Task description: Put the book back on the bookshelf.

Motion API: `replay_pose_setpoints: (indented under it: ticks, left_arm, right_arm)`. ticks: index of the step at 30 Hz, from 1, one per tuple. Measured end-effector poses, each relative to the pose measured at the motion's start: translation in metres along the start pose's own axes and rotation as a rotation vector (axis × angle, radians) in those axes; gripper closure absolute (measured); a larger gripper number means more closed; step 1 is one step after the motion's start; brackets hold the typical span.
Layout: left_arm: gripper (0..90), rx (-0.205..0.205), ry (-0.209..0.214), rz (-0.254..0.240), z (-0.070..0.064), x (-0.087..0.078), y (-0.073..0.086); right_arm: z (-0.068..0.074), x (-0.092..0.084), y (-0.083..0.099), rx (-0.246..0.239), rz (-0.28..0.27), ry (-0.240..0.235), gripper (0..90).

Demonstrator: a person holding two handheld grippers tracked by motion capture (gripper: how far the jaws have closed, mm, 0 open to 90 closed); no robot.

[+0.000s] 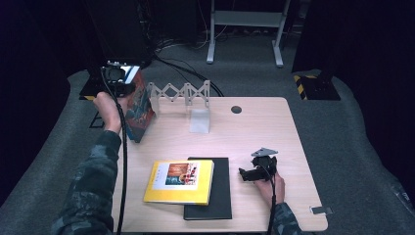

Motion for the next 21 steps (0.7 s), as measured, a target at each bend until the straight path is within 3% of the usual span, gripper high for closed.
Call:
replay_pose_setpoints:
  ticks: [15, 21]
  left_arm:
    - [72.5, 0.003, -0.021, 0.005, -0.011, 0.032, -0.002]
    - [72.4, -0.043, 0.005, 0.014, -0.011, 0.043, -0.002]
  right_arm:
    - [0.000, 0.000, 0.000, -0.002, 0.008, -0.003, 0.0]
    - [0.000, 0.000, 0.000, 0.001, 0.006, -0.001, 0.0]
Point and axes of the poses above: each handheld gripper's, and its own axes: x roughly forward along the jaws, y roughly out of its underside, z roughly to its left, the point moved 5 cm from there along x, roughly forward along the jaws, and after that the axes turned 10 degrees about -x, right-handed, at the moved point
